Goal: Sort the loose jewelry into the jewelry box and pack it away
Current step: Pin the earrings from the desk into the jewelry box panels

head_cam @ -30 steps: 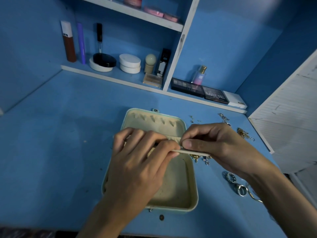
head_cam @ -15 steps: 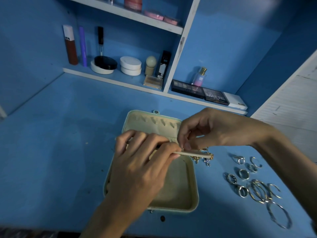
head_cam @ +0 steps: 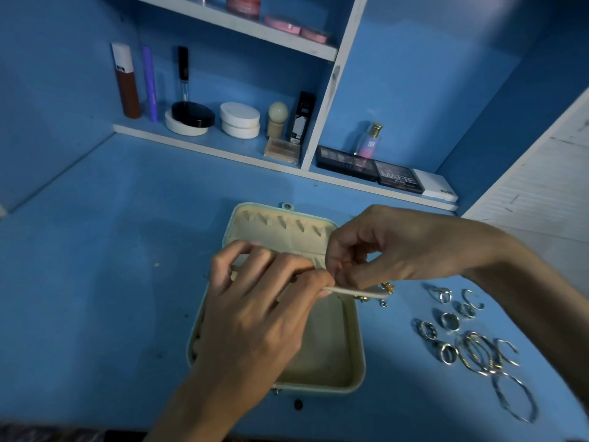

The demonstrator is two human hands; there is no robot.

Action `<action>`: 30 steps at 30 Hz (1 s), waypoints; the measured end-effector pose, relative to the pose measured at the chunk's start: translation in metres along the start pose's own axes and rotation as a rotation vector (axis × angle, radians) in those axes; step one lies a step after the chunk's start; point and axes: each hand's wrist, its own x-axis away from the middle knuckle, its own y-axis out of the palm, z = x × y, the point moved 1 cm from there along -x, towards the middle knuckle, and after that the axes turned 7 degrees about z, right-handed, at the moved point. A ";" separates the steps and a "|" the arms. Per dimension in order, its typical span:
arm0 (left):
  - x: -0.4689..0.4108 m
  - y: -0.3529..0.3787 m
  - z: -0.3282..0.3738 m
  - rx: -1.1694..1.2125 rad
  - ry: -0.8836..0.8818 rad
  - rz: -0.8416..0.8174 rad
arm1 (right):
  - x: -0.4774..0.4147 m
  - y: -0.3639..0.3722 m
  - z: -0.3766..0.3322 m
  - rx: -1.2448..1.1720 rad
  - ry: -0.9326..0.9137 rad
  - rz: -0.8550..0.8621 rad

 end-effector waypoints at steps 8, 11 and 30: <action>-0.005 0.002 -0.004 0.088 -0.048 0.027 | 0.018 0.009 0.020 -0.371 -0.055 0.251; -0.007 0.002 -0.005 0.098 -0.063 0.015 | 0.028 0.012 0.038 -0.566 -0.047 0.496; -0.025 0.020 -0.009 0.013 -0.078 -0.055 | 0.053 0.043 0.132 0.182 0.264 0.759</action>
